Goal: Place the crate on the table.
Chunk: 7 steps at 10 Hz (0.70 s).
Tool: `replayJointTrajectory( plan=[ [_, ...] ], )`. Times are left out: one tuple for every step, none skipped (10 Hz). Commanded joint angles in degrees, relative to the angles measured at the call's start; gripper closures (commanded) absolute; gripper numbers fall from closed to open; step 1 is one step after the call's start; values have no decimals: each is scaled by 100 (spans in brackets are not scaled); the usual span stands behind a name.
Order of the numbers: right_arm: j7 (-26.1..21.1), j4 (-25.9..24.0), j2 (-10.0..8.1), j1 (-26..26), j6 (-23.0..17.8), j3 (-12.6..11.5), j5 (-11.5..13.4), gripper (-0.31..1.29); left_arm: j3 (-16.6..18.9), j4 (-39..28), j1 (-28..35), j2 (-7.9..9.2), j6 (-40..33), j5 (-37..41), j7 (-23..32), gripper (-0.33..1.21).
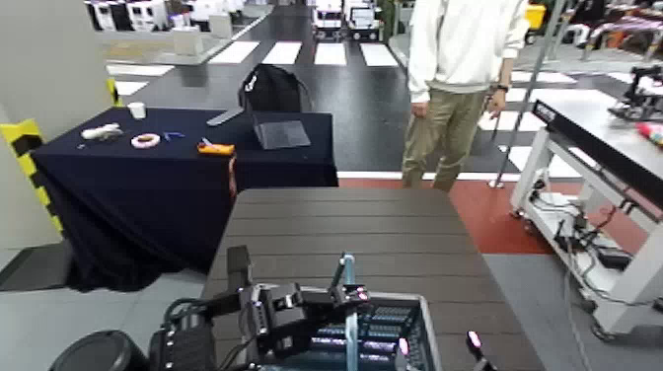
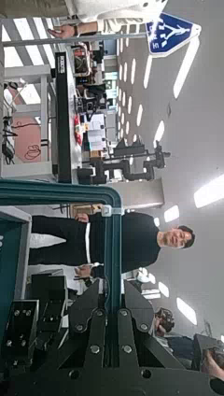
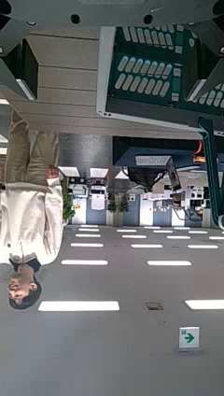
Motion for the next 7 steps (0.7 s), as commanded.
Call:
replayJointTrajectory(
  plan=[
    [1, 0, 0, -4, 0, 15, 0, 12, 11, 12, 0, -4, -3, 3, -4, 119],
    [1, 0, 0, 5, 0, 24, 0, 12, 11, 21, 0, -13, -3, 3, -4, 119],
    [1, 0, 0, 5, 0, 24, 0, 12, 20, 30, 0, -13, -3, 3, -4, 119],
    [9, 0, 0, -4, 9, 32, 0, 12, 11, 65, -35, -4, -11, 3, 5, 119],
    [9, 0, -9, -4, 0, 32, -9, 12, 11, 109, -53, -4, -11, -6, 14, 119],
    [9, 9, 0, -4, -9, 41, -9, 12, 11, 188, -97, -4, -20, -6, 40, 119],
    [9, 18, 0, -4, -35, 41, -9, 12, -24, 338, -211, 14, -3, -15, 49, 119]
  ],
)
